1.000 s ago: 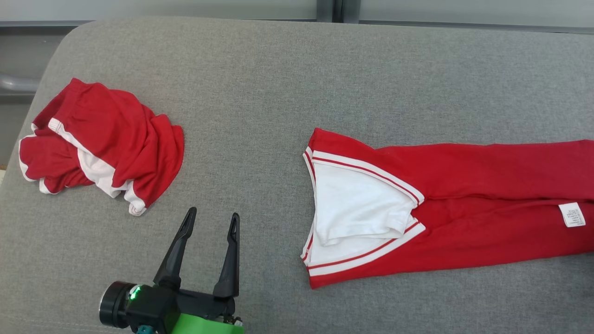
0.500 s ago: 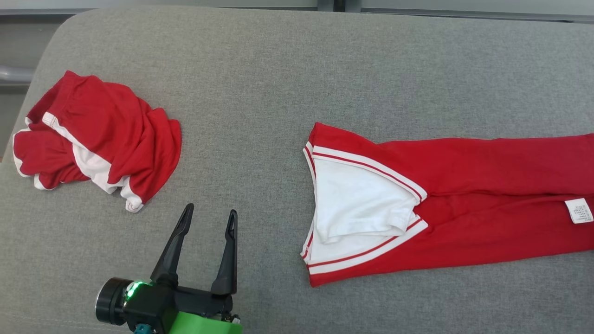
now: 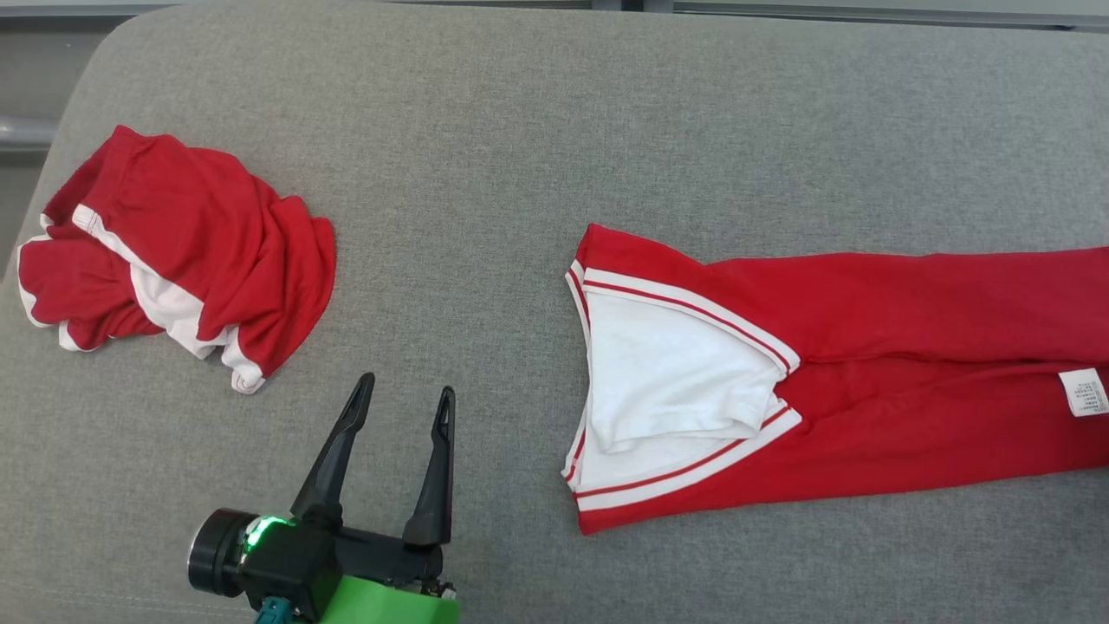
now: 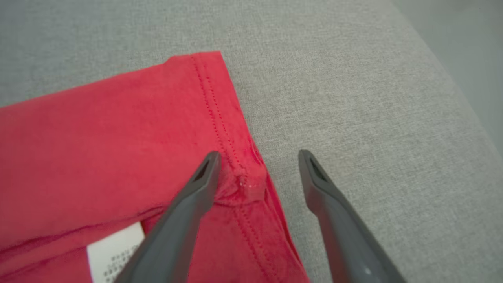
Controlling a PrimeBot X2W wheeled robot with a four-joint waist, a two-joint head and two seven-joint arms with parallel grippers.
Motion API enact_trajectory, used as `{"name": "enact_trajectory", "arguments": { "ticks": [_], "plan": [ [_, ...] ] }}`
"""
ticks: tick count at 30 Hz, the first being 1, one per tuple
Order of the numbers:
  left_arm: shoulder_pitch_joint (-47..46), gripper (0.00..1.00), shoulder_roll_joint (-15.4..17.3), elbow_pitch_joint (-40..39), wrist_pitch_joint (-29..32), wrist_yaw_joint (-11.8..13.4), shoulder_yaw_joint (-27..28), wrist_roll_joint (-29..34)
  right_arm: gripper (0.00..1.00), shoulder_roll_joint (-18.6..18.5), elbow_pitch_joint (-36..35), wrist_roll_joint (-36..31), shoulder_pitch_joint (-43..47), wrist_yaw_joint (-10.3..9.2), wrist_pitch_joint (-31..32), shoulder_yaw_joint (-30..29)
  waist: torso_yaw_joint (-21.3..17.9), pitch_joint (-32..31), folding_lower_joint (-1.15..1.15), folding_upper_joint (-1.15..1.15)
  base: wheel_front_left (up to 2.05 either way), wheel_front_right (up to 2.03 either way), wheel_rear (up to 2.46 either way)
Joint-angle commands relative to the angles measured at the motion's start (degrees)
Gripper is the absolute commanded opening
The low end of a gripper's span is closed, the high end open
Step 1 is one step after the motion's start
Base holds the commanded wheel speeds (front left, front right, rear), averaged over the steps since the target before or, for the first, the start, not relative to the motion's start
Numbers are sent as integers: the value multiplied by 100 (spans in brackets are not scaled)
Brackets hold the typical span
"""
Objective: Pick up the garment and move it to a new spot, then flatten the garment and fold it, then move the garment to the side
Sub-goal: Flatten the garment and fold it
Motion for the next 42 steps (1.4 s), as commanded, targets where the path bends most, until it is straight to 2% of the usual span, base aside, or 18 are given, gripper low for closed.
{"name": "enact_trajectory", "arguments": {
  "ticks": [1,6,7,8,10,11,12,13,16,23,30,37,42],
  "plan": [
    [-105,100,-2,-2,0,-40,31,20,100,9,76,-34,78,-11,46,-68,28,20,0,0,0,0,0],
    [-109,100,-2,-8,0,-53,83,60,100,165,389,-85,149,-11,352,-196,50,41,0,0,0,0,0],
    [-108,100,-2,-12,0,-54,88,59,98,210,456,-76,159,-11,436,-240,44,43,0,0,0,0,0],
    [-106,100,-2,-14,0,-56,88,59,91,240,514,-79,173,-12,521,-268,39,42,0,0,0,0,0],
    [-99,100,-2,-23,0,-62,76,61,51,311,574,-19,187,-14,650,-306,23,37,0,0,0,0,0],
    [-94,100,-2,-27,0,-65,71,58,13,333,581,2,199,-16,680,-326,12,30,0,0,0,0,0],
    [-89,100,-2,-29,0,-65,69,60,13,328,589,15,216,-18,702,-348,2,24,0,0,0,0,0],
    [-85,100,-2,-30,0,-67,65,60,0,303,593,18,243,-21,701,-364,-8,15,0,0,0,0,0],
    [-72,100,-2,-36,0,-69,71,66,0,245,494,-67,288,-25,576,-418,-47,-19,0,0,0,0,0],
    [-35,100,-1,-68,1,-78,102,88,0,-149,154,-342,290,-17,212,-421,-208,-40,0,0,0,0,0],
    [-8,100,0,-76,0,-88,127,120,0,-536,-395,-546,359,-13,203,-355,-424,-69,0,0,0,0,0],
    [28,100,1,-57,0,-90,149,106,0,-447,-1791,-682,544,-12,441,-125,-588,-177,0,0,0,0,0],
    [43,100,1,-30,0,-91,127,89,0,-164,-3125,-791,879,-12,768,32,-597,-258,0,0,0,0,0]
  ]
}}
